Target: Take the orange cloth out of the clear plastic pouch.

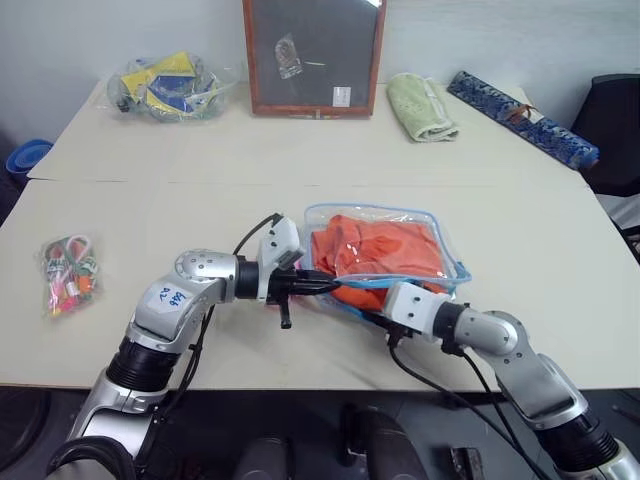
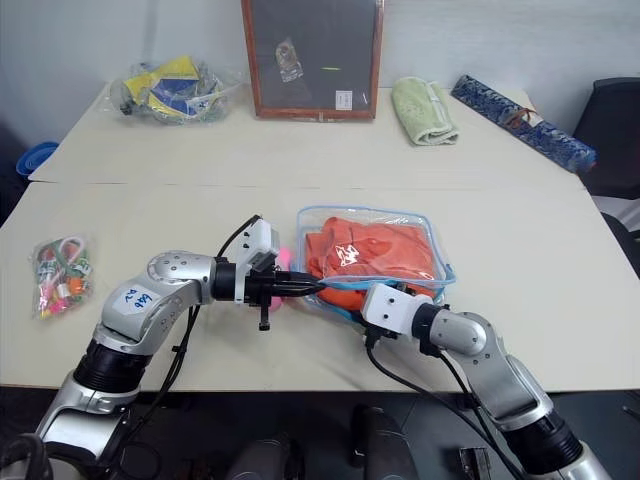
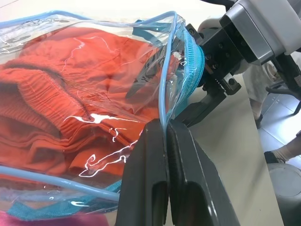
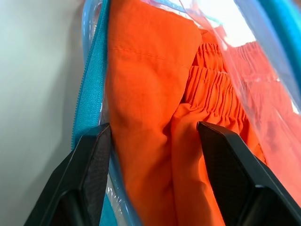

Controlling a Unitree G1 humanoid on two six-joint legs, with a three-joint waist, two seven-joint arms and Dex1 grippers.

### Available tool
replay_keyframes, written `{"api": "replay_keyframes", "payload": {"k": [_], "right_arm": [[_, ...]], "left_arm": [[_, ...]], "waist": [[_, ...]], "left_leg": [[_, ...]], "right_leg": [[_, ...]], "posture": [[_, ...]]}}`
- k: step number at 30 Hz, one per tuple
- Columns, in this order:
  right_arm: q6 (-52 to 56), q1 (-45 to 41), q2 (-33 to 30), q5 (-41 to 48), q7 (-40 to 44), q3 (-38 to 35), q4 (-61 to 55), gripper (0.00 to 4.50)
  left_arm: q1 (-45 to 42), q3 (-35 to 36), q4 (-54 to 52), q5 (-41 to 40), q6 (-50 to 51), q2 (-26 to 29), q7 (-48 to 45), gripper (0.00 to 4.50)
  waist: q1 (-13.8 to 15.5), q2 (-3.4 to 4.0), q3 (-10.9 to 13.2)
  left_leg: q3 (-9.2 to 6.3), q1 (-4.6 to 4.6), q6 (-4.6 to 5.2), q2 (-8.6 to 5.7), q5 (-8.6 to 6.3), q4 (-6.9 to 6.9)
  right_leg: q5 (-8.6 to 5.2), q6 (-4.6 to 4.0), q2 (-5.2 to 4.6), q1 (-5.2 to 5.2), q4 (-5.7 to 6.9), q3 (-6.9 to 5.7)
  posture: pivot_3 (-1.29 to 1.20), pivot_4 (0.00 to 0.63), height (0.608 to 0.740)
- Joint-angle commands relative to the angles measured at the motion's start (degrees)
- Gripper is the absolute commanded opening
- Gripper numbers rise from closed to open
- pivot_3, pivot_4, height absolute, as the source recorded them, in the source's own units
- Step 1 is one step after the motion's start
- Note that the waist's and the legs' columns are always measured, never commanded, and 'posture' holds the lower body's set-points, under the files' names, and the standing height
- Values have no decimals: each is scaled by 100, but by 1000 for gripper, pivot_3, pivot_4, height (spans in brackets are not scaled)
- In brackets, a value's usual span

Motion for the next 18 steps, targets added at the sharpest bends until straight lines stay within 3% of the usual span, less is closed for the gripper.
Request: {"api": "replay_keyframes", "payload": {"k": [1,7,11,18], "right_arm": [[43,-4,28,-240,-153,-82,245,2956],[342,203,132,232,-171,-582,193,2956],[88,177,-136,-416,-388,-451,566,2956],[-94,-106,-9,-988,-687,-158,1132,2956]], "left_arm": [[-55,36,-287,-91,-26,-23,-24,0],[-47,57,-272,-88,-42,14,-48,0],[-49,83,-252,-84,-49,45,-60,0],[-90,73,-232,-80,-50,8,-33,0]], "waist": [[1,0,0],[16,0,0],[9,0,0],[1,-1,-1]], "left_leg": [[0,0,0,0,0,0],[-4,-1,1,-1,-1,7],[-4,-1,1,0,-1,6],[-1,-1,1,0,-1,7]], "right_leg": [[0,0,0,0,1,0],[0,0,-3,2,1,-3],[0,1,-3,3,2,-2],[0,1,-3,14,4,3]], "posture": [[0,150,740],[0,150,740],[0,150,740],[0,150,740]]}}
